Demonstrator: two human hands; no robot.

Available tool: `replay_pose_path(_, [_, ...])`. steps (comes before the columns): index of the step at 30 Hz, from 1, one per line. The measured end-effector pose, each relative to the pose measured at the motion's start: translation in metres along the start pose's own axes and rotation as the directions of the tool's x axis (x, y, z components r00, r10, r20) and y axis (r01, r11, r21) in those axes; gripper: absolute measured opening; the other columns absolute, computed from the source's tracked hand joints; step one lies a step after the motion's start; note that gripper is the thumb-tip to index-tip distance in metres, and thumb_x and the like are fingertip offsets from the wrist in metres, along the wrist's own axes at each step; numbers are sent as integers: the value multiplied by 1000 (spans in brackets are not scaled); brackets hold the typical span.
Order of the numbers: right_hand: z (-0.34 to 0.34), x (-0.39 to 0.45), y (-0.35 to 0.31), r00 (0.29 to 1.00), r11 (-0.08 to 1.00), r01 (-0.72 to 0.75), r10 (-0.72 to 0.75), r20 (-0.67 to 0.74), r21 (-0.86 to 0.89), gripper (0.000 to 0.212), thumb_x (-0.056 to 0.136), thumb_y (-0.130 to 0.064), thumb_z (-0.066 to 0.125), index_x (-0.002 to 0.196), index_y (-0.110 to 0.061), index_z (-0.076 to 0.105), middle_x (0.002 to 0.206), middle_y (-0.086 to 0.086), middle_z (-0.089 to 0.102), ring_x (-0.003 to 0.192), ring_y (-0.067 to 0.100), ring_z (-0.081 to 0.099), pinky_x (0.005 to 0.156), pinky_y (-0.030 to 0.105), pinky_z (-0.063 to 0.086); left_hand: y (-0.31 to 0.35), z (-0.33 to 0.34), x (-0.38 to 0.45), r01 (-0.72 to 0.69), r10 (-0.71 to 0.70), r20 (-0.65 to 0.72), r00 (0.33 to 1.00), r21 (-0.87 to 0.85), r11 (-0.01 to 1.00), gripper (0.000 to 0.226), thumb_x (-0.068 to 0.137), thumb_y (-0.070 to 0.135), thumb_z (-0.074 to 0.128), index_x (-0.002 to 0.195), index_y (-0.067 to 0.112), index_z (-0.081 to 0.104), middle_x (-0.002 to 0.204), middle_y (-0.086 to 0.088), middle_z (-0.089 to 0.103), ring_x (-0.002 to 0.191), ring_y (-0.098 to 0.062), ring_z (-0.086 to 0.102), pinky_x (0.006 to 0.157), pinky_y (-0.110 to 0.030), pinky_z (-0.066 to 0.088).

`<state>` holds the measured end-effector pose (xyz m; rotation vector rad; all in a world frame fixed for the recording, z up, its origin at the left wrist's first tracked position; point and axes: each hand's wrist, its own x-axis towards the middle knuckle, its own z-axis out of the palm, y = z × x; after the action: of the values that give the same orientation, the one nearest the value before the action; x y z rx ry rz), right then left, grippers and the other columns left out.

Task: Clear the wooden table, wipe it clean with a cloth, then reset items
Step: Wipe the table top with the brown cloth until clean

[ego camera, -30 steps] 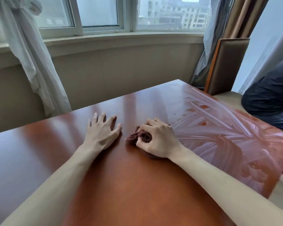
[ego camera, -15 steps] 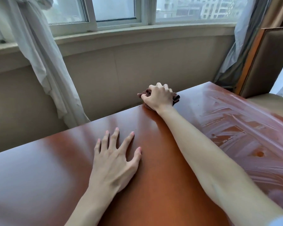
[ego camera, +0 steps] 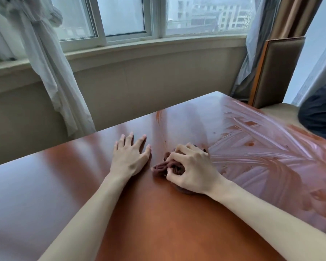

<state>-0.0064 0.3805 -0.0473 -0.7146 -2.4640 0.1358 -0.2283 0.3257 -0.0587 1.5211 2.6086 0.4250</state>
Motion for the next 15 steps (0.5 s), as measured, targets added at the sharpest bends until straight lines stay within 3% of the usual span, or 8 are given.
replay_pose_path(2, [4,18,14,999,1000,-22,22,23,2,29,77,-54,58,89,-32,72,88,-12,61,88,17,59,72,31,51,0,0,0,-3,3,-4,1000,-4,1000,59,100,62,29,156,44,27,168,-5,15,155,-28,6,125,-46,4])
replay_pose_path(8, [67,162,79,960,953,-278,278,-14,-122,31,83,-55,60,88,-26,67,94,-1,60,99,30,60,73,35,39,-3,6,6,-8,8,-29,1000,6,1000,58,99,63,25,155,50,22,168,1,12,155,-23,2,125,-43,1])
replay_pose_path(12, [112,250,75,896,885,-443,440,-50,-142,38,85,-56,57,100,-25,74,107,3,64,107,35,56,86,42,42,-3,6,7,2,-1,-30,1000,45,999,68,89,68,11,155,53,15,168,5,7,155,-20,-2,125,-42,-1])
replay_pose_path(13, [122,261,62,910,898,-414,414,-34,-150,38,84,-56,58,99,-26,74,106,3,65,106,35,57,87,43,43,-3,6,6,4,-3,-34,999,49,999,70,87,69,8,155,54,14,169,5,6,155,-20,-3,125,-41,-2])
replay_pose_path(15, [132,263,37,982,978,-171,180,62,-120,32,81,-54,60,95,-28,73,101,0,64,101,31,58,83,39,45,-2,5,6,8,-6,-38,999,52,999,72,84,69,4,155,55,12,169,5,5,155,-20,-4,125,-41,-2])
